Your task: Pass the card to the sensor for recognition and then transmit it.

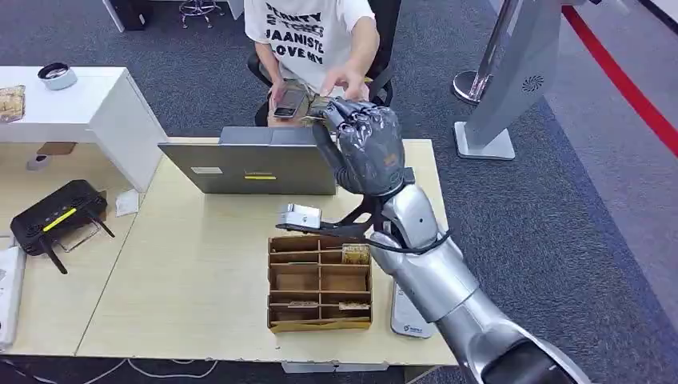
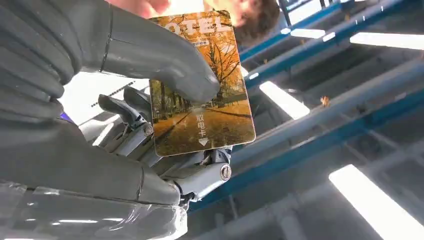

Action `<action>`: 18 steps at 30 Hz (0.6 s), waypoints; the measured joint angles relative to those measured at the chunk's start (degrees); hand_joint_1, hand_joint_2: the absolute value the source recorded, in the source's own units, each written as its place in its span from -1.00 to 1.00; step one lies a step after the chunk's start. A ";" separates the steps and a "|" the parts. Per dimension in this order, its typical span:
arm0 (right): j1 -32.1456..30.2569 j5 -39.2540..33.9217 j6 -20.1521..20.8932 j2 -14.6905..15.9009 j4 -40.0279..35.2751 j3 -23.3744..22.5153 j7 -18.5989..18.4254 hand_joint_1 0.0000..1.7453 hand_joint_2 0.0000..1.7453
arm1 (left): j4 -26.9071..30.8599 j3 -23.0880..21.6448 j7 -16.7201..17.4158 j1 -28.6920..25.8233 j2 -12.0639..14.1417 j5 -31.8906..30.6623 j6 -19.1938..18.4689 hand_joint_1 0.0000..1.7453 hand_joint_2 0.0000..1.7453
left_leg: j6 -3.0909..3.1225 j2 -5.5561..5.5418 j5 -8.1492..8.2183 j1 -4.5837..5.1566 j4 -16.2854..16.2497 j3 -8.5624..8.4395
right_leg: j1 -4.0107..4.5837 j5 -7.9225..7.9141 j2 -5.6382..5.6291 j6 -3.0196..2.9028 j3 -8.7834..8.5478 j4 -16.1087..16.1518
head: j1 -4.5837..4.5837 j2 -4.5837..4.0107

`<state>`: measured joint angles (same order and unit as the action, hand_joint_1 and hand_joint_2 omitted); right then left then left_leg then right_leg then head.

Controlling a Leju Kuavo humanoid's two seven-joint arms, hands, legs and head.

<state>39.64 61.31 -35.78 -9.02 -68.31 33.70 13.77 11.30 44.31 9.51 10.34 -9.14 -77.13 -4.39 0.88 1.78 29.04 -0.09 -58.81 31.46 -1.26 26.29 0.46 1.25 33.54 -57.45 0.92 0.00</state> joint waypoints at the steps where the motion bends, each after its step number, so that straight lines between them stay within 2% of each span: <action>1: 0.52 0.18 -0.06 -0.20 1.24 0.24 -0.02 1.00 1.00 | 0.00 -0.18 0.00 0.07 0.00 -0.02 -0.11 -1.00 -1.00 | 0.00 0.00 0.00 0.00 0.00 0.00 | 0.00 0.00 0.00 0.00 0.00 0.00 | 0.02 0.00; 7: 2.64 2.34 -0.50 -1.27 7.56 1.16 -1.03 1.00 1.00 | 0.00 -1.25 0.00 0.15 -0.07 -0.18 -0.24 -1.00 -1.00 | 0.00 0.00 0.00 0.00 0.00 0.01 | 0.00 0.00 -0.01 0.00 0.03 0.00 | 0.00 0.00; 14: 3.58 3.76 -0.90 -1.77 11.09 1.64 -1.60 1.00 1.00 | 0.00 -1.93 0.07 0.20 -0.09 -0.18 -0.24 -1.00 -1.00 | 0.00 0.00 0.00 0.00 0.00 0.01 | 0.00 0.00 -0.01 0.00 0.03 0.00 | 0.00 0.00; 15: 3.68 4.38 -1.05 -1.79 11.44 1.66 -1.77 0.64 1.00 | 0.00 -1.95 0.15 0.20 -0.11 -0.18 -0.26 -1.00 -1.00 | 0.00 0.00 0.00 0.00 0.00 0.01 | 0.00 0.00 -0.01 0.00 0.03 0.00 | 0.00 0.00; 16: 3.82 5.07 -1.18 -1.79 11.92 1.69 -1.92 -0.32 1.00 | 0.00 -1.99 0.17 0.20 -0.09 -0.13 -0.26 -1.00 -1.00 | 0.00 0.01 0.00 0.00 0.00 0.01 | 0.00 0.00 -0.01 0.00 0.03 0.00 | 0.00 0.00; 17: 3.95 5.55 -1.20 -1.79 12.34 1.73 -1.99 -0.96 1.00 | 0.00 -2.08 0.22 0.20 -0.09 -0.07 -0.26 -1.00 -1.00 | 0.00 0.01 0.00 0.00 0.00 0.01 | 0.00 0.00 -0.01 0.00 0.03 0.00 | 0.00 0.00; 18: 3.99 6.06 -1.20 -1.79 12.64 1.75 -2.16 -1.00 1.00 | 0.00 -2.15 0.33 0.20 -0.09 0.00 -0.26 -1.00 -1.00 | 0.00 0.01 0.00 0.00 0.00 0.00 | 0.00 0.00 -0.01 0.00 0.03 0.00 | 0.00 0.00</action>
<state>43.63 67.37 -36.98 -10.82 -55.67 35.45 11.61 11.30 42.16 9.84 10.54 -9.22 -77.13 -4.66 0.88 1.79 29.04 -0.09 -58.82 31.46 -1.26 26.29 0.45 1.25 33.57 -57.45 0.92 0.00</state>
